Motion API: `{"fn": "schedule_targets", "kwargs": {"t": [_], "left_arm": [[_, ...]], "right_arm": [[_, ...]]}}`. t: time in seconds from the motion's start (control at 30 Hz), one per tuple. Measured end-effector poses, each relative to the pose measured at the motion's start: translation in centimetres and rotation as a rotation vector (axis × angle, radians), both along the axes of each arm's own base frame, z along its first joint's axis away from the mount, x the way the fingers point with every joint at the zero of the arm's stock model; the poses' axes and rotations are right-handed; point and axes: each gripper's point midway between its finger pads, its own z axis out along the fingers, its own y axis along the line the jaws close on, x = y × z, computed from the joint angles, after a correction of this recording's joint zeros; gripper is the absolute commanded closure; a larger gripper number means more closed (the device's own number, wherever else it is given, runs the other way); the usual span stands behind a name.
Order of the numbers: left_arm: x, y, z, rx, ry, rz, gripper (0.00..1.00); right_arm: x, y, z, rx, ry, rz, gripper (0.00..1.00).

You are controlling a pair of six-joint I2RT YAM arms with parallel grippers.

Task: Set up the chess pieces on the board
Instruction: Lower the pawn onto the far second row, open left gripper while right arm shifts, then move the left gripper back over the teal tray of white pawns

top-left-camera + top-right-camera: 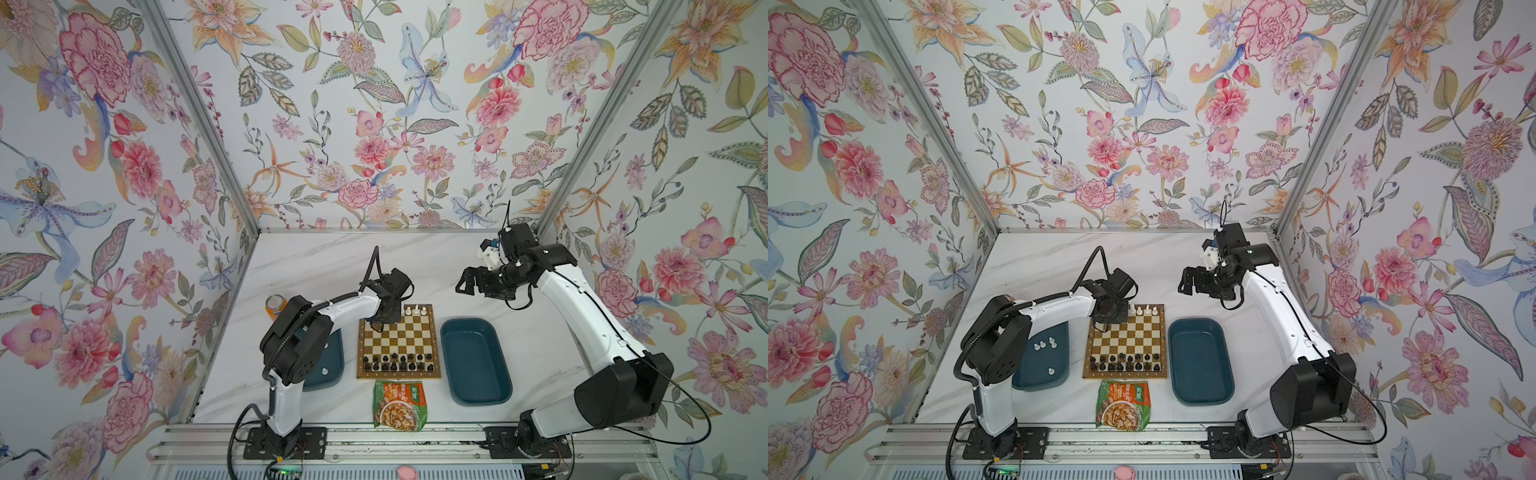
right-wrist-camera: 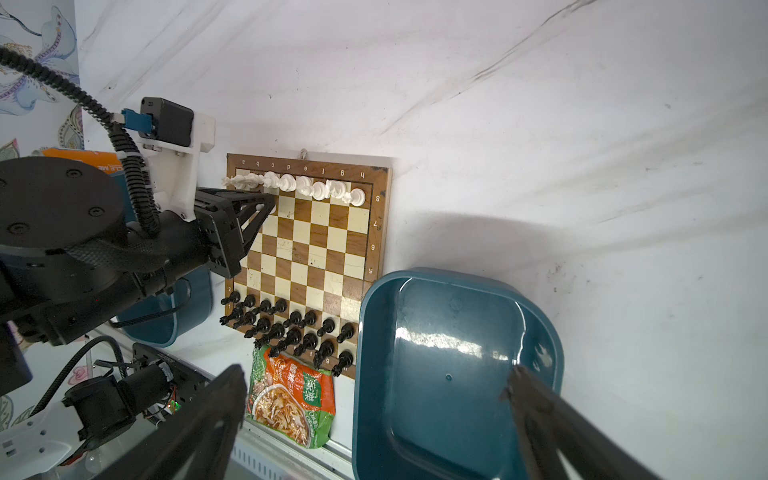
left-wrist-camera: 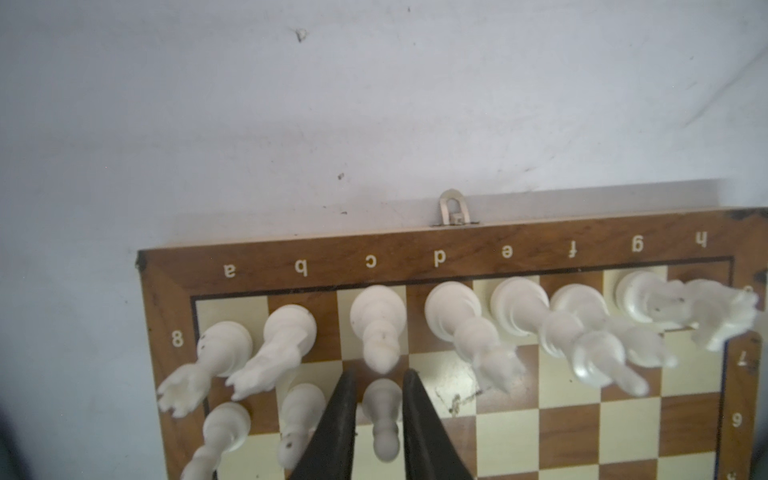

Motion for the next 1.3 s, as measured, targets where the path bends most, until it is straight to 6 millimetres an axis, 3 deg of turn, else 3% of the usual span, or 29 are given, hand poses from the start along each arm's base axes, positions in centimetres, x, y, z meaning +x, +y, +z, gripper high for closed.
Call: {"fn": "schedule_targets", "kwargs": {"t": [0.27, 0.47, 0.63, 0.8, 0.9, 1.1, 1.3], "left_arm": [[1.0, -0.6, 1.8, -0.009, -0.031, 0.005, 0.72], [2.1, -1.4, 4.1, -0.038, -0.067, 0.007, 0.68], [2.1, -0.6, 7.3, -0.07, -0.108, 0.027, 0.6], [1.8, 3.7, 12.2, -0.117, -0.208, 0.112, 0.58], [0.2, 7.5, 13.2, -0.116, -0.236, 0.184, 0.58], [-5.5, 13.6, 10.9, -0.066, -0.207, 0.305, 0.59], [-11.0, 17.2, 6.9, -0.062, -0.15, 0.395, 0.59]], "right_arm": [[0.0, 0.0, 0.0, 0.001, 0.0, -0.001, 0.01], [0.0, 0.0, 0.0, 0.004, 0.001, 0.0, 0.01], [0.3, 0.6, 0.4, 0.01, -0.007, 0.016, 0.01], [1.1, 3.8, 1.2, 0.021, -0.033, 0.092, 0.01], [1.5, 5.8, 1.3, 0.025, -0.038, 0.139, 0.01], [2.4, 9.3, 1.2, 0.036, -0.04, 0.211, 0.01], [3.2, 12.8, 1.1, 0.047, -0.045, 0.277, 0.01]]}}
